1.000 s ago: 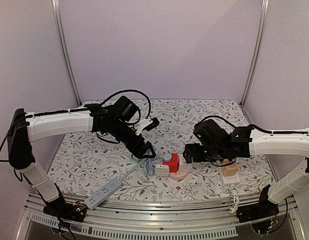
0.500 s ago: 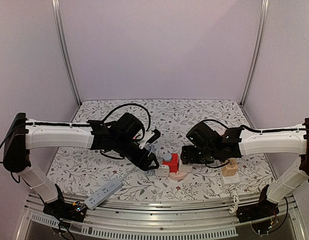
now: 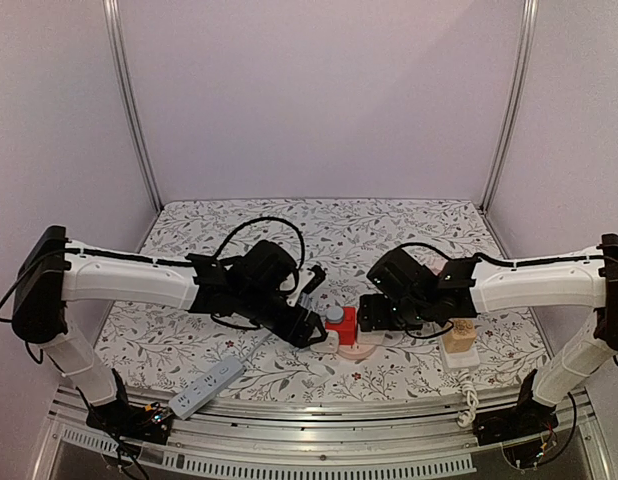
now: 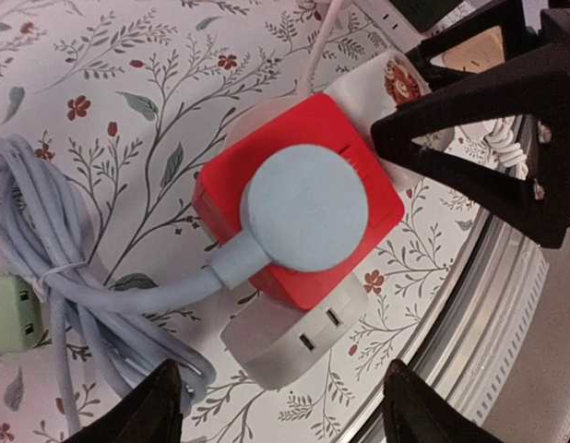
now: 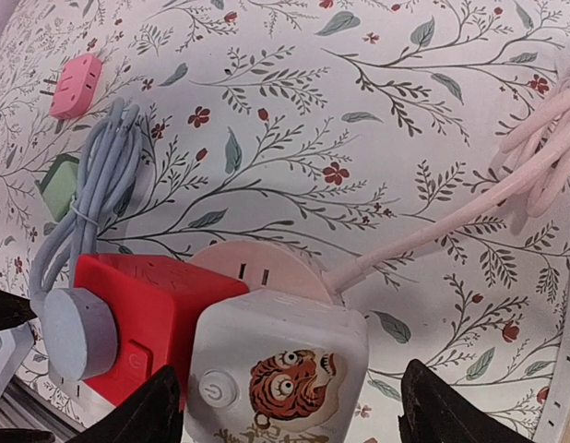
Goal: Pull the plug off the socket
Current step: Move the socket to the center of the board, then adjust the socket at the center of the board.
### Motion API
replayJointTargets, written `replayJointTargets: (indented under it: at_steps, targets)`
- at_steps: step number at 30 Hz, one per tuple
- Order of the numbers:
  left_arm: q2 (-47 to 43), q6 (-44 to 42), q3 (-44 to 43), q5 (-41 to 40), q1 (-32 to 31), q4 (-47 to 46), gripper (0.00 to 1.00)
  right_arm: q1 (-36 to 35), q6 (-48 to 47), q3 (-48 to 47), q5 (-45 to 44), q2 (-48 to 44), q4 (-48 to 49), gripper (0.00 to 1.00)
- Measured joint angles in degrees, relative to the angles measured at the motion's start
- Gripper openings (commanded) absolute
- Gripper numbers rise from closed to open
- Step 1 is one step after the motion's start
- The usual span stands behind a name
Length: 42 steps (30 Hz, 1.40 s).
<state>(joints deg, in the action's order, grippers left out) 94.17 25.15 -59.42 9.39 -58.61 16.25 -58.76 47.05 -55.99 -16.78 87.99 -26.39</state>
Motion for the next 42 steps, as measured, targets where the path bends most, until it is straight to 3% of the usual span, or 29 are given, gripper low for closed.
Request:
replayJointTargets:
  at_steps: [16, 33, 42]
  targets:
    - [3.7, 0.0, -0.6, 0.7, -1.3, -2.1, 0.74, -0.4, 0.6, 0.0, 0.6, 1.1, 1.5, 0.7]
    - [4.0, 0.5, -1.5, 1.4, -5.6, -1.7, 0.74, -0.4, 0.5, -0.6, -0.2, 1.8, 1.5, 0.67]
    - [6.6, 2.4, -6.2, 2.1, -8.4, -1.6, 0.74, -0.4, 0.3, -1.0, -0.8, 2.3, 1.2, 0.65]
